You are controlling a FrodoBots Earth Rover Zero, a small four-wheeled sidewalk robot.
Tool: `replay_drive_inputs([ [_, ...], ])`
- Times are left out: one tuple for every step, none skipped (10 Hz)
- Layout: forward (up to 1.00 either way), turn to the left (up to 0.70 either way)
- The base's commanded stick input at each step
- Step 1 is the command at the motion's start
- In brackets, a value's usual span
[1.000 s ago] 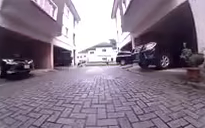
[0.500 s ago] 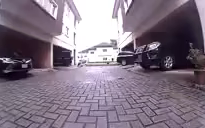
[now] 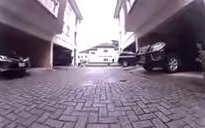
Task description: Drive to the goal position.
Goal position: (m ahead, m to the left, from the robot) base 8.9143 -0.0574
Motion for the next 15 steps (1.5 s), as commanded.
replay_drive_inputs([
  [0.50,0.00],
  [0.50,0.00],
  [0.50,0.00],
  [0.50,0.00],
  [0.50,0.00],
  [0.50,0.00],
  [0.50,0.00],
  [0.50,0.00],
  [0.50,0.00],
  [0.50,0.00],
  [0.50,0.00],
  [0.50,0.00],
  [0.50,0.00],
  [0.50,0.00],
  [0.50,0.00],
])
